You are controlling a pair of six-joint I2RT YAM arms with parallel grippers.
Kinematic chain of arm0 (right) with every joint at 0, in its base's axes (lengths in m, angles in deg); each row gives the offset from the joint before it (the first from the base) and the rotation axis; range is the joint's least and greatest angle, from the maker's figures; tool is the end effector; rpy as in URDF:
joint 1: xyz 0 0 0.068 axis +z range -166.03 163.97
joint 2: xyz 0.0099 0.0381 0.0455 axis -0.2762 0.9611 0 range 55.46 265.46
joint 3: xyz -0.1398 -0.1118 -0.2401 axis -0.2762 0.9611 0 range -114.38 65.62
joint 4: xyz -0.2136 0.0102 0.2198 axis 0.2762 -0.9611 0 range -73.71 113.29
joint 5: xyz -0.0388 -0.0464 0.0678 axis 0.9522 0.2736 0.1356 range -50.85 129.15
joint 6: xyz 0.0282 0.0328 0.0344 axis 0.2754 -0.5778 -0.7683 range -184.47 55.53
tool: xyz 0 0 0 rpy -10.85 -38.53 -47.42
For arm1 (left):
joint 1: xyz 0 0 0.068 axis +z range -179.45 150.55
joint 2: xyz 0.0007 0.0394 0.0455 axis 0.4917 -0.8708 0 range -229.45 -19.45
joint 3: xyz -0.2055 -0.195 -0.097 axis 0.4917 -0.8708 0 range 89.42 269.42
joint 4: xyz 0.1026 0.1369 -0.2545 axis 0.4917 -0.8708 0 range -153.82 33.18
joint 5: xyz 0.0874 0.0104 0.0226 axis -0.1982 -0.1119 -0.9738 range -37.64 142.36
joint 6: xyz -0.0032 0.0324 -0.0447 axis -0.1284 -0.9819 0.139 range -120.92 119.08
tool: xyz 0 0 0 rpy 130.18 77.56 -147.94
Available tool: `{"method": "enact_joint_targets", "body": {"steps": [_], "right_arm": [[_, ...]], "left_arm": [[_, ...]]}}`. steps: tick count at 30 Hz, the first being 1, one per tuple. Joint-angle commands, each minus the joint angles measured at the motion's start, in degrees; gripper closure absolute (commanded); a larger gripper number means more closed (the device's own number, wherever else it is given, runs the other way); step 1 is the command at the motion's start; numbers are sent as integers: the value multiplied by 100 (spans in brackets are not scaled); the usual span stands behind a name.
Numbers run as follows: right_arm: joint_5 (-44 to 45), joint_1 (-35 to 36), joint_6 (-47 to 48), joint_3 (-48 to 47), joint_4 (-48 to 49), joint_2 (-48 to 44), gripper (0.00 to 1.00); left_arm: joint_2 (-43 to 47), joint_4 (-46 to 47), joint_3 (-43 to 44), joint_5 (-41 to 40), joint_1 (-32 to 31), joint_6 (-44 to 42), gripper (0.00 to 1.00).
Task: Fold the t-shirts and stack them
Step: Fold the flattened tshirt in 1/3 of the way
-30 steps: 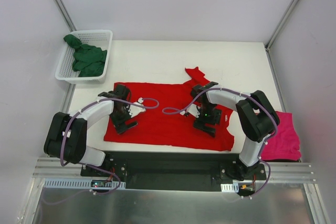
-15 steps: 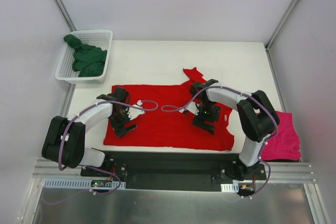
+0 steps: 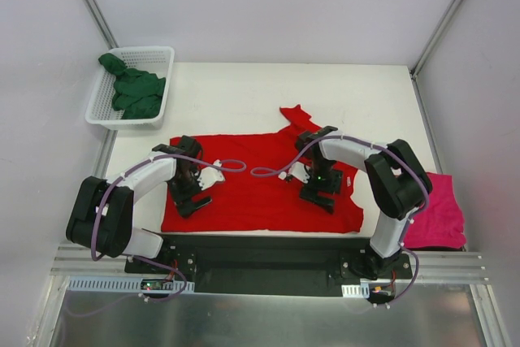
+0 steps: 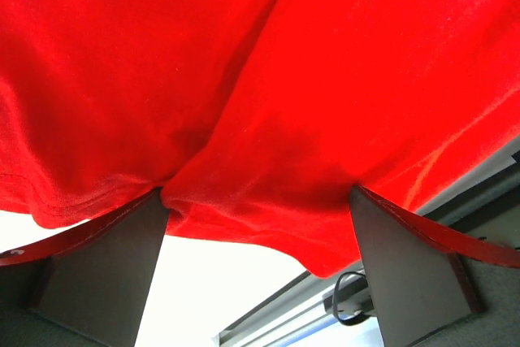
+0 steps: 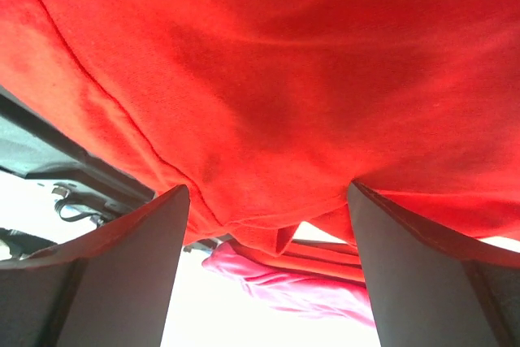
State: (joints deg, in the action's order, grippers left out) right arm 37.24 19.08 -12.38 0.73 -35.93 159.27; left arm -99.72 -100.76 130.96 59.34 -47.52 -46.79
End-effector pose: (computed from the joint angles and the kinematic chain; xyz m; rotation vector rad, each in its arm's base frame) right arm 0.2768 0.1961 0.1488 2.0699 -2.1783 -0.0813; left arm 0.2371 -0.0821 0.1540 1.5907 2.5266 -0.1308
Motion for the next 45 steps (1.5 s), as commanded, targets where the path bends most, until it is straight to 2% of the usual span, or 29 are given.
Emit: {"method": "enact_joint_targets", "body": {"steps": [1, 4, 7, 8, 11, 13, 15, 16, 18, 19, 24, 27, 30, 37, 44, 45], "right_arm": [[-143, 48, 11, 81, -265, -19, 18], [84, 31, -32, -243, -388, -290, 18], [497, -4, 2, -717, -757, -782, 18], [638, -4, 142, -762, -766, -914, 18], [981, -92, 327, -1166, -601, -1179, 17], [1279, -294, 363, -1482, -267, -1065, 17], [1482, -566, 240, -2061, 296, -759, 17], [1596, -663, 214, -2281, 523, -304, 17], [1772, -909, 143, -3107, 648, 172, 17], [1791, -988, 108, -3423, 718, 705, 17], [1590, -1314, -68, -5504, 508, 2107, 19], [1440, -1393, -103, -5964, 727, 2538, 21], [1116, -1437, -270, -5984, 1034, 2636, 22], [614, -1437, -938, -5754, 2212, 2609, 29], [44, -1297, -1043, -5956, 2099, 2864, 32], [-115, -1262, -1070, -6044, 1925, 2899, 36]], "left_arm": [[-209, -641, -164, 690, -66, 34, 8], [72, -904, 160, 743, -57, 51, 8], [713, -1519, 1046, 866, -57, 262, 7], [828, -1651, 1650, 805, -57, 323, 6], [908, -1653, 2732, 498, -57, 482, 4], [645, -1189, 2938, 208, -48, 439, 4], [199, -523, 2939, -135, -48, 342, 4], [13, -327, 2930, -179, -48, 307, 4], [-582, 251, 2956, -416, -48, 341, 4], [-795, 359, 3000, -487, -39, 333, 4], [-1963, 474, 3790, -820, 13, 104, 4], [-2351, 466, 4309, -944, 75, 174, 4], [-2485, 466, 4530, -1014, 66, 201, 3], [-2423, 466, 4240, -1278, 14, -54, 3], [-2581, 474, 4353, -1208, -48, 51, 3], [-2616, 474, 4389, -1165, -48, 78, 3]]}}
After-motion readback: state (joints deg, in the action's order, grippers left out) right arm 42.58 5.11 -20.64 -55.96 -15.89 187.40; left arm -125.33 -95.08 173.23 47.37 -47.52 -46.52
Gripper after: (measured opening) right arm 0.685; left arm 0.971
